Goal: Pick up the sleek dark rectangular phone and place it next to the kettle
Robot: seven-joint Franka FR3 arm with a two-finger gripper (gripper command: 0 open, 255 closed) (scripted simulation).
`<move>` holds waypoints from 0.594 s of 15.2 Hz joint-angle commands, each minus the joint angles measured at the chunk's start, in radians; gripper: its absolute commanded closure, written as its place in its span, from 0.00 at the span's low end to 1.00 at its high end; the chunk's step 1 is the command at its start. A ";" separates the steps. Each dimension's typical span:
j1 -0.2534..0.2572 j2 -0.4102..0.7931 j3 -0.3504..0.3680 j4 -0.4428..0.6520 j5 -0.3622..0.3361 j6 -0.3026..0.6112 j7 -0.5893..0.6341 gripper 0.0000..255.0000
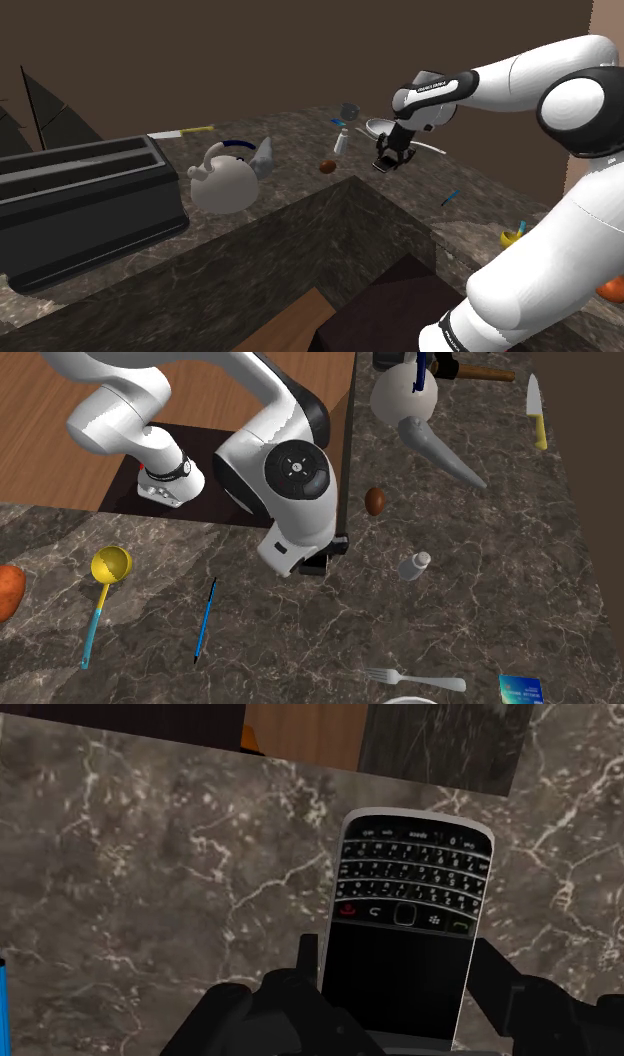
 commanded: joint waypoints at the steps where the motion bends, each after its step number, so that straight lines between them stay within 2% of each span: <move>1: 0.000 -0.013 -0.001 0.014 -0.003 -0.026 0.002 1.00; 9: 0.000 -0.050 -0.001 0.080 -0.013 -0.130 0.013 1.00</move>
